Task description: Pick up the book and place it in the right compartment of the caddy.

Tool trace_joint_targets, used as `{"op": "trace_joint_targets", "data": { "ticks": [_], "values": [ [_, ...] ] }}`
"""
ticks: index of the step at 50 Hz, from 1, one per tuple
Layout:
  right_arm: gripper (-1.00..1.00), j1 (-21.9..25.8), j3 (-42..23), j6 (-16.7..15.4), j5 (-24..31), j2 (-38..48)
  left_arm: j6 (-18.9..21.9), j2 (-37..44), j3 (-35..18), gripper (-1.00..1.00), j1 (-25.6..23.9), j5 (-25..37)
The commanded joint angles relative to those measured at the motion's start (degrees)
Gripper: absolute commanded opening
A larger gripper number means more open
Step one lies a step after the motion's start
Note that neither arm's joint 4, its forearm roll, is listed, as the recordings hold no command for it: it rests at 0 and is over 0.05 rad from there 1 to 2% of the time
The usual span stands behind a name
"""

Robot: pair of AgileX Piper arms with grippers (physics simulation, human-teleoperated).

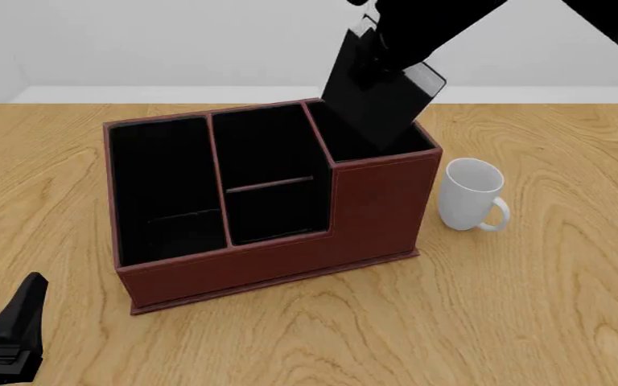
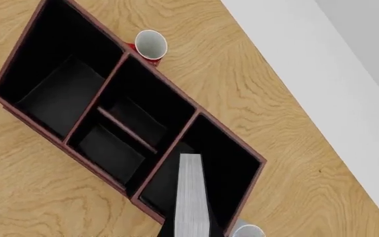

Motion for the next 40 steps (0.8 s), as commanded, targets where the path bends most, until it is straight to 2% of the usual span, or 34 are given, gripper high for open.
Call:
{"op": "trace_joint_targets", "data": {
  "ticks": [1, 18, 34, 39, 40],
  "values": [
    [-1.00, -0.6, 4.8, 2.1, -3.2, -1.6, 0.0, 0.0, 0.0, 1.00, 0.0, 0.0],
    [-1.00, -1.7, 8.6, 3.4, -7.0, 0.2, 0.0, 0.0, 0.0, 1.00, 0.0, 0.0],
    [-1.00, -1.7, 8.8, 4.5, -9.0, 3.6, 0.0, 0.0, 0.0, 1.00, 0.0, 0.0],
    [-1.00, -2.2, 8.8, 3.8, -9.6, 4.8, 0.0, 0.0, 0.0, 1.00, 0.0, 0.0],
    [-1.00, -1.5, 9.0, 4.8, -9.7, 4.5, 0.0, 0.0, 0.0, 1.00, 0.0, 0.0]
  ]
}}
